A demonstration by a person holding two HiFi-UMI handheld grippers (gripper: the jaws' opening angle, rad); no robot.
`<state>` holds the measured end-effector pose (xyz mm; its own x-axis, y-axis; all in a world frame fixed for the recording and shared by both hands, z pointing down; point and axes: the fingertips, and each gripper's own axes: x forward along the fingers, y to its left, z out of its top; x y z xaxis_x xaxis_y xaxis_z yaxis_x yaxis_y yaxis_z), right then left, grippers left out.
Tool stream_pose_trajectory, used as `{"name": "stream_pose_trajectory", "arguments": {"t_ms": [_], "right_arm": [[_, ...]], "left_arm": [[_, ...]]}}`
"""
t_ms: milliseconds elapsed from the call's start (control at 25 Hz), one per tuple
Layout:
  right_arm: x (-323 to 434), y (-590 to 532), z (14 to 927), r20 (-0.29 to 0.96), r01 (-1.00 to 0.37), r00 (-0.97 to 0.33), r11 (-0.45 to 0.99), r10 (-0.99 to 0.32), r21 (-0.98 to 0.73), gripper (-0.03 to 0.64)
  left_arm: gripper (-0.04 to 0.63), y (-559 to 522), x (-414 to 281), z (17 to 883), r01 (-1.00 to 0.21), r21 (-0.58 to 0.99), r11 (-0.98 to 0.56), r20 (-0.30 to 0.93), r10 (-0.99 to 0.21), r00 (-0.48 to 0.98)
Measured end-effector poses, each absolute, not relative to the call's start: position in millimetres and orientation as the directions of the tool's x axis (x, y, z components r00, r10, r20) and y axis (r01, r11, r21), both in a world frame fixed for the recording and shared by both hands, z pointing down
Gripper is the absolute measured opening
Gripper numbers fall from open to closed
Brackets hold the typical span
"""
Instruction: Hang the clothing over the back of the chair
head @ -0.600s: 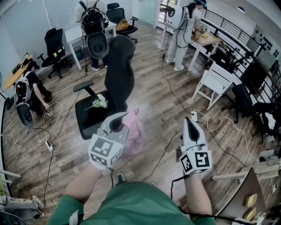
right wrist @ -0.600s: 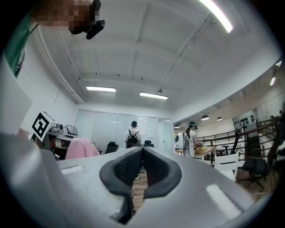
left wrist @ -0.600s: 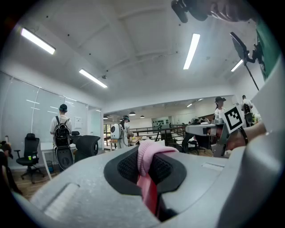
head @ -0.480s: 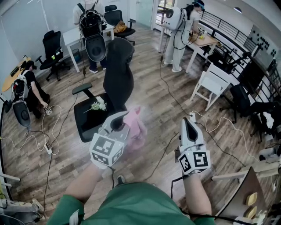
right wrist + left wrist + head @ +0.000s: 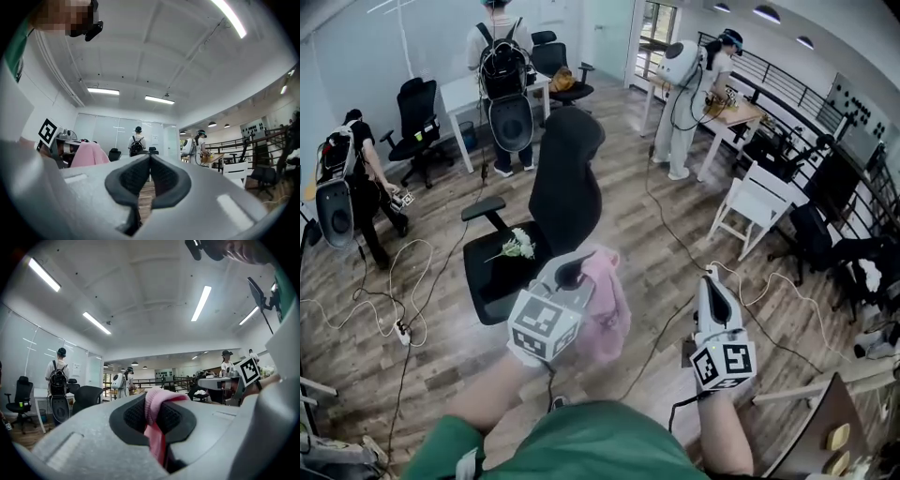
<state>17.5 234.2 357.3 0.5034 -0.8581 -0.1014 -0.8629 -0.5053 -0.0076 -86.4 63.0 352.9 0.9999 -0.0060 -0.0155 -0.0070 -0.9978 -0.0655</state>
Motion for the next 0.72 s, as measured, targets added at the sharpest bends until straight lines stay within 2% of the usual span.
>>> {"name": "stream_pose_trajectory", "arguments": {"t_ms": [480,720], "right_arm": [[-3,178,355,-0.063,-0.818,0.573,-0.575,-0.817,0.006,0.000],[5,150,363,-0.034,-0.822,0.569,-0.570,-0.822,0.015,0.000]], "left_arm": [[0.015,16,-84,356,0.095,-0.102,-0.990,-0.014,0.097,0.995],[0.015,-8,-70,369,0.062,-0.079,-0.995,-0.003,0.063,0.998]]}}
